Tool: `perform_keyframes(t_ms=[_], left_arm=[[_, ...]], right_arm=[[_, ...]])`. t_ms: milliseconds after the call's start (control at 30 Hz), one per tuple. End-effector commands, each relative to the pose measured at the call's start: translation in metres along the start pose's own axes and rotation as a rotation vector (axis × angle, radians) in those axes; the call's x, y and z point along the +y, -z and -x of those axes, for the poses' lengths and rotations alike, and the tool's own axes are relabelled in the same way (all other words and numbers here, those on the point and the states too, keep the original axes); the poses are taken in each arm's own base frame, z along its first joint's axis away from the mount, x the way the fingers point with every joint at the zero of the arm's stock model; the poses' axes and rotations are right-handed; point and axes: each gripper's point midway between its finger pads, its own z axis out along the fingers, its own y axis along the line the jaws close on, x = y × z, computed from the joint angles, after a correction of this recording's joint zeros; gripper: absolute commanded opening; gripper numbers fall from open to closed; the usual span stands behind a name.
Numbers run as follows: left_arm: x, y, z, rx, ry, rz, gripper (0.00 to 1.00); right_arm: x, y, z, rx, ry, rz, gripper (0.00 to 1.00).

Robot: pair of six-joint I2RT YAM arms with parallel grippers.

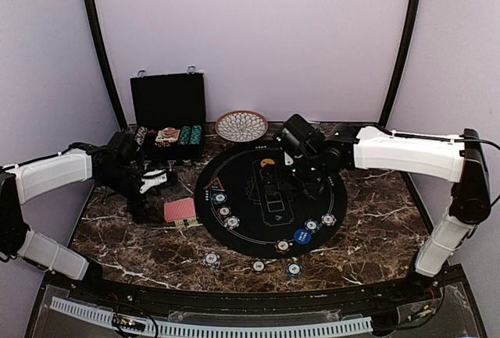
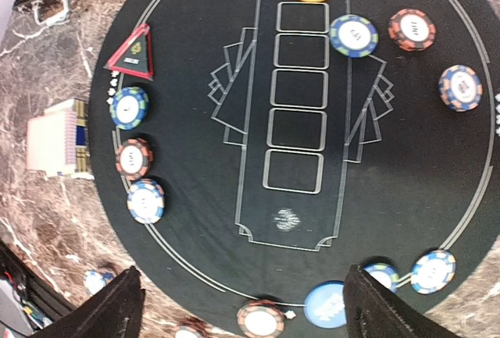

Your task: Distribute texas hold em gaming equipment

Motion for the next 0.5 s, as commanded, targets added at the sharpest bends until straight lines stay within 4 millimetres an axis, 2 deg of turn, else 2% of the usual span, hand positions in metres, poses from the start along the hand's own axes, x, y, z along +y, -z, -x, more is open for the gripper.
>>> perform_keyframes(t_ms=[0, 467], left_arm=[[0.006, -0.015, 0.001, 0.007, -0.078, 0.018, 0.99], [0.012, -0.041, -0.007, 0.079, -0.133, 0.007, 0.99]], right_arm=[[0.022, -0.001, 0.005, -0.041, -0.024, 0.051, 0.93], [0.024, 0.006, 0.003, -0.052, -0.021, 0.058, 0.99]])
